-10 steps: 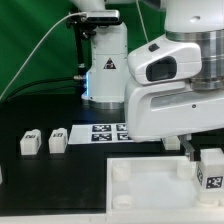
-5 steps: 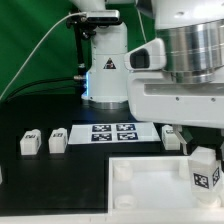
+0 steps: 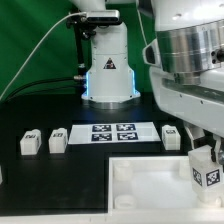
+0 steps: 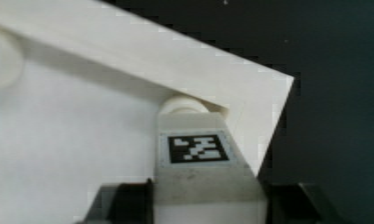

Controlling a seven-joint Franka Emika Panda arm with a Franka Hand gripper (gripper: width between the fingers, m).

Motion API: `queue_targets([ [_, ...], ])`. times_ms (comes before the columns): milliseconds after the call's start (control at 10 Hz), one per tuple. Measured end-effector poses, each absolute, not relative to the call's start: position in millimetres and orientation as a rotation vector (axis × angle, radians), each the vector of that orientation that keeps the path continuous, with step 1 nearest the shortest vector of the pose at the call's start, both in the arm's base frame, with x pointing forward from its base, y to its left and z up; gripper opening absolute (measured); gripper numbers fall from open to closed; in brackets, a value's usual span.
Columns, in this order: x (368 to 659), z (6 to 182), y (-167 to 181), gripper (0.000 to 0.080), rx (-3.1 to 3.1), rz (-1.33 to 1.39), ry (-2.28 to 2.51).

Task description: Assemble one leg

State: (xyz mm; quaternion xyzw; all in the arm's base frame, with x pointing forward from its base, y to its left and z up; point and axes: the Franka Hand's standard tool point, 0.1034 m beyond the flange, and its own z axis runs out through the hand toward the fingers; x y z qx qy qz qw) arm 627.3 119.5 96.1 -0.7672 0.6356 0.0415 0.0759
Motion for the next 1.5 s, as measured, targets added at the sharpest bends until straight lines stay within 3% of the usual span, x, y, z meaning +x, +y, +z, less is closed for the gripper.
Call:
queue_targets([
  [500, 625.1, 94.2, 127.8, 0.0292, -2.145, 0.154, 2.080],
  [700, 616.7, 96.0, 126.8, 0.0605, -2.386, 0.243, 1.854],
  [900, 619.2, 102.9, 121.6, 0.0640, -2.672, 0.230, 1.441],
  [1200, 618.3, 99.2, 122.0, 0.0649, -2.849, 0.196, 0.988],
  [1500, 620.6, 86.1, 117.6, 0.0649, -3.025, 0.132, 0.366],
])
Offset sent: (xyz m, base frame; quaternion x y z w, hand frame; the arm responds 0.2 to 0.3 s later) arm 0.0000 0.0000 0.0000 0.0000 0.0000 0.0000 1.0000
